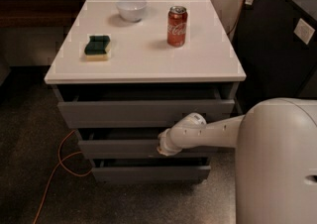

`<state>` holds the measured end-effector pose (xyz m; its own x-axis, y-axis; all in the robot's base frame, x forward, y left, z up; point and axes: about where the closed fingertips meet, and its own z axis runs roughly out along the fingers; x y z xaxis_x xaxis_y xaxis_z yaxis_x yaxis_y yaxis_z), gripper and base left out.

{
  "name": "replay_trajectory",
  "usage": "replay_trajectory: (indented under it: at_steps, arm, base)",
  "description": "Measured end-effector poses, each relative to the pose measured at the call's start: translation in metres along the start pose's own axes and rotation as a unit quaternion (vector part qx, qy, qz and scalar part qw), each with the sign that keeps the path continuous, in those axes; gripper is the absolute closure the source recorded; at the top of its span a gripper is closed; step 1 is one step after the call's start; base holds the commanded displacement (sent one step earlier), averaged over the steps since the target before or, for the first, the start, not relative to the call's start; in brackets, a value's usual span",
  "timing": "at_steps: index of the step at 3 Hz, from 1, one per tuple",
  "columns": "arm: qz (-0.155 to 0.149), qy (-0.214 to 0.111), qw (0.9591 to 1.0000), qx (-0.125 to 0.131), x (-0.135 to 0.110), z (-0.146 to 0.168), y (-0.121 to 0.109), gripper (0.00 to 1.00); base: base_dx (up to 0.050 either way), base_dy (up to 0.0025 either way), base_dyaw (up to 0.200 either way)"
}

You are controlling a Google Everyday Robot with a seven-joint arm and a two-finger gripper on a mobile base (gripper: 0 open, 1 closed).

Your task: Place coke can into middle drawer

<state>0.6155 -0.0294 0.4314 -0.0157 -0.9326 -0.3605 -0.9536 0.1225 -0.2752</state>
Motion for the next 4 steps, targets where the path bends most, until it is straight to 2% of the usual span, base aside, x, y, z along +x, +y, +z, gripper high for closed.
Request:
replay_trajectory:
  at_steps: [1,4]
  arm:
    - [0.0,0.0,1.0,0.0,-0.0006,-0.0013,-0.0004,0.99]
    - [0.0,0.0,1.0,0.0,-0.0007,-0.0014,-0.0003,1.0]
  base:
    - [0.0,0.0,0.0]
    - [0.0,0.0,0.0]
